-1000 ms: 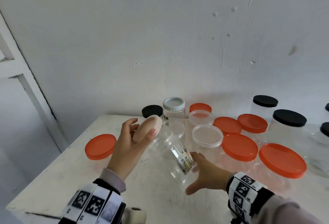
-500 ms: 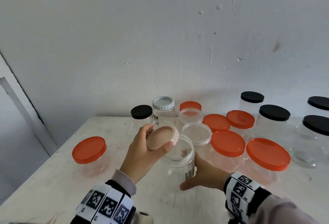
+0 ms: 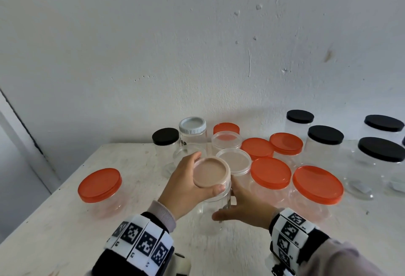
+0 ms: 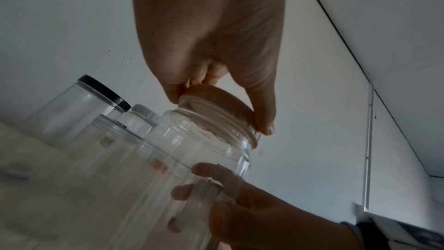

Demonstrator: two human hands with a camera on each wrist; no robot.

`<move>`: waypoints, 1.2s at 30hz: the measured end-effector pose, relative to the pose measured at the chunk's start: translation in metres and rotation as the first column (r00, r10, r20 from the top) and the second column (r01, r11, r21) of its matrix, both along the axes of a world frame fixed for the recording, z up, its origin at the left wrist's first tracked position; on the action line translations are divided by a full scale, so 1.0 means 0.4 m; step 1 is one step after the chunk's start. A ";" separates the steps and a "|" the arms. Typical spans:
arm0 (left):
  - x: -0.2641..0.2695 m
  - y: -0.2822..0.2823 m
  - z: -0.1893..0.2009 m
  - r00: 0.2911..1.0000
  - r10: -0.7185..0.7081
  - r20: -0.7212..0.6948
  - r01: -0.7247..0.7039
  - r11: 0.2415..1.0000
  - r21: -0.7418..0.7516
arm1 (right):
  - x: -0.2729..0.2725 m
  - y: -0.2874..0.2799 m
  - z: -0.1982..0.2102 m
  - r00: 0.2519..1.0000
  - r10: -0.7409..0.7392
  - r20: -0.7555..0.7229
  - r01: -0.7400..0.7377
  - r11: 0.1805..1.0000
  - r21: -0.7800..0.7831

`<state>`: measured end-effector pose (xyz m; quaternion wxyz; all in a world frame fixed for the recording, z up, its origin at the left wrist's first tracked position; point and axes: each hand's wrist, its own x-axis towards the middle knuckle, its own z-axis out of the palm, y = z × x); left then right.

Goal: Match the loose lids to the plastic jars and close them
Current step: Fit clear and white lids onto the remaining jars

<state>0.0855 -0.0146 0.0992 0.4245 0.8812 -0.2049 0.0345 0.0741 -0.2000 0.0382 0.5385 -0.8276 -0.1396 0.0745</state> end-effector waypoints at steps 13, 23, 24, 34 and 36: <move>0.010 0.006 -0.019 0.998 -0.046 -0.049 0.044 0.998 -0.036 | 0.000 -0.005 0.006 0.998 -0.013 -0.063 0.008 0.997 -0.080; 0.003 0.054 -0.123 0.967 -0.158 -0.198 0.101 0.957 -0.272 | 0.001 -0.036 0.213 0.998 0.064 0.018 -0.056 0.960 -0.274; 0.000 0.047 -0.131 0.965 -0.174 -0.194 0.114 0.951 -0.288 | 0.006 -0.026 0.240 0.996 0.090 0.022 -0.077 0.940 -0.333; 0.019 0.031 -0.157 0.958 -0.188 -0.219 0.102 0.931 -0.351 | 0.078 0.108 0.380 0.940 0.292 -0.174 -0.292 0.432 -0.853; 0.019 0.030 -0.160 0.958 -0.184 -0.220 0.097 0.929 -0.357 | 0.084 0.119 0.387 0.934 0.291 -0.208 -0.313 0.382 -0.869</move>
